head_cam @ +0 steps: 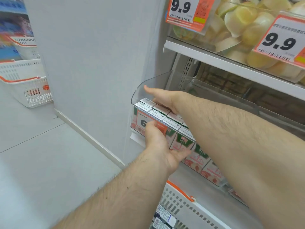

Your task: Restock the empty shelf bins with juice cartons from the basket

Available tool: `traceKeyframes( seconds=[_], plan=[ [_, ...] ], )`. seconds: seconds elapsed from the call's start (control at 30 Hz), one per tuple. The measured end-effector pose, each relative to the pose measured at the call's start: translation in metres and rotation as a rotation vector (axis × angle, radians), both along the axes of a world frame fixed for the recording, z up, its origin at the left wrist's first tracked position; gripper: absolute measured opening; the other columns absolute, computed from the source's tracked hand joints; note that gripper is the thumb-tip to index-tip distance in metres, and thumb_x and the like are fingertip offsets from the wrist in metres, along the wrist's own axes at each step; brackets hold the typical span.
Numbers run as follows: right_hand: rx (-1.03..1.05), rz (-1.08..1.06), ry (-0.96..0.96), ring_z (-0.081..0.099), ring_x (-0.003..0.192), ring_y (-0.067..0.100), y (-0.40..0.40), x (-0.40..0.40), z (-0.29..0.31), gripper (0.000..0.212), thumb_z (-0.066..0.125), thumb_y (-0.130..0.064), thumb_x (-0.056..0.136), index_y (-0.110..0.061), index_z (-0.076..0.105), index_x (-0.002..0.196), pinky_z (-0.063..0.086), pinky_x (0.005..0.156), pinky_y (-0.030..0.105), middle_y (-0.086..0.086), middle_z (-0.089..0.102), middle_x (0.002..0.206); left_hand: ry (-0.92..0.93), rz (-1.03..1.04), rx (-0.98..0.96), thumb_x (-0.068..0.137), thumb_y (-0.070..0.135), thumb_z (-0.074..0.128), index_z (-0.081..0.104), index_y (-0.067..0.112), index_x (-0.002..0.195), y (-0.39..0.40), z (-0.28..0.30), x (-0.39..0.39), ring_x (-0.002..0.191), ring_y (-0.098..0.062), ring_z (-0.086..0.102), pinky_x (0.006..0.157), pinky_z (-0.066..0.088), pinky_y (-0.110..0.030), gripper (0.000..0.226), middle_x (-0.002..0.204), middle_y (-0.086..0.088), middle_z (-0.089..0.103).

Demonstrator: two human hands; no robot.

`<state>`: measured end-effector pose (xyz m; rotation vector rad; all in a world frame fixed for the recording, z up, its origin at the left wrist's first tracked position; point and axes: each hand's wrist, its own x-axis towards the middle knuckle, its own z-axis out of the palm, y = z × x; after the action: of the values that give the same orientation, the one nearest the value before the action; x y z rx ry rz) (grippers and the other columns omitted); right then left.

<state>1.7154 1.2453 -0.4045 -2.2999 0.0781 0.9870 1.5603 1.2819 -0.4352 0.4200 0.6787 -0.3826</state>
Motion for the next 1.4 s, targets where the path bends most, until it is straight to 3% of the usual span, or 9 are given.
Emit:
traceKeyframes(
  seconds=[0.13,0.3,0.47,0.63,0.73,0.93,1.1,1.27,1.4],
  plan=[
    [0.005,-0.009,-0.018,0.068,0.102,0.033,-0.003,-0.004,0.001,0.110,0.022,-0.095,0.071,-0.010,0.061,0.128,0.049,0.097,0.053,0.012,0.070,0.115,-0.033,0.003,-0.028,0.084,0.057,0.050,0.053,0.023,0.128,-0.004,-0.011,0.006,0.114,-0.050,0.054,0.087,0.048,-0.068,0.055,0.132,-0.018,0.052],
    [-0.184,-0.136,-0.627,0.055,0.121,0.031,-0.010,-0.027,0.003,0.071,0.022,-0.066,0.096,-0.016,0.053,0.136,0.043,0.102,0.041,0.013,0.052,0.142,-0.041,-0.052,0.147,0.091,0.047,0.049,0.043,0.023,0.135,-0.012,-0.016,-0.003,0.106,-0.045,0.060,0.077,0.056,-0.055,0.051,0.130,-0.023,0.051],
    [-0.340,-0.138,-1.002,0.063,0.082,0.031,-0.046,-0.086,0.007,0.029,0.049,-0.042,0.084,-0.017,0.060,0.074,0.046,0.066,0.030,0.005,0.068,0.086,-0.165,-0.222,0.433,0.095,0.019,0.044,0.053,0.016,0.097,-0.024,-0.016,-0.031,0.078,-0.023,0.062,0.067,0.056,-0.039,0.011,0.090,-0.006,0.054],
    [-0.327,-0.077,-1.424,0.061,0.071,0.034,-0.088,-0.178,-0.011,0.028,0.054,-0.034,0.084,-0.020,0.045,0.062,0.040,0.059,0.033,0.008,0.066,0.069,-0.524,-0.451,0.775,0.092,0.012,0.043,0.055,0.020,0.079,-0.047,-0.018,-0.052,0.058,-0.015,0.049,0.063,0.045,-0.027,0.019,0.059,0.004,0.054],
    [-0.190,-0.053,-1.636,0.054,0.051,0.027,-0.119,-0.226,-0.033,0.024,0.049,-0.033,0.076,-0.025,0.037,0.056,0.036,0.049,0.028,-0.001,0.049,0.050,-0.738,-0.690,1.009,0.092,0.015,0.045,0.060,0.019,0.091,-0.053,-0.035,-0.068,0.058,-0.014,0.052,0.061,0.042,-0.026,0.016,0.076,0.000,0.061],
    [-0.229,-0.093,-1.129,0.052,0.058,0.028,-0.170,-0.304,-0.129,0.035,0.058,-0.030,0.081,-0.019,0.038,0.054,0.042,0.054,0.033,-0.003,0.045,0.052,-0.776,-1.186,1.385,0.090,0.016,0.049,0.054,0.019,0.083,-0.054,-0.091,-0.101,0.069,-0.019,0.057,0.062,0.039,-0.027,0.009,0.089,-0.004,0.058],
    [-0.223,-0.039,-0.624,0.056,0.067,0.024,-0.177,-0.344,-0.206,0.034,0.056,-0.027,0.090,-0.018,0.048,0.059,0.047,0.061,0.033,0.002,0.058,0.065,-0.756,-1.602,1.668,0.091,0.013,0.048,0.051,0.010,0.076,-0.048,-0.147,-0.127,0.053,-0.018,0.038,0.046,0.028,-0.023,0.015,0.066,-0.006,0.044],
    [-0.173,0.100,-0.122,0.056,0.072,0.021,-0.181,-0.376,-0.270,0.017,0.055,-0.022,0.091,-0.012,0.061,0.078,0.044,0.062,0.030,0.006,0.063,0.082,-0.625,-2.014,1.749,0.092,0.028,0.053,0.062,0.000,0.104,-0.042,-0.208,-0.149,0.097,-0.029,0.062,0.083,0.048,-0.037,0.031,0.111,-0.016,0.063],
    [-0.190,0.205,0.058,0.063,0.101,0.027,-0.175,-0.389,-0.297,0.039,0.064,-0.039,0.086,-0.010,0.065,0.114,0.055,0.086,0.040,0.011,0.066,0.116,-0.427,-2.139,1.765,0.081,0.054,0.064,0.037,0.017,0.145,-0.040,-0.244,-0.160,0.132,-0.032,0.042,0.106,0.040,-0.044,0.078,0.150,-0.011,0.038]
  ],
)
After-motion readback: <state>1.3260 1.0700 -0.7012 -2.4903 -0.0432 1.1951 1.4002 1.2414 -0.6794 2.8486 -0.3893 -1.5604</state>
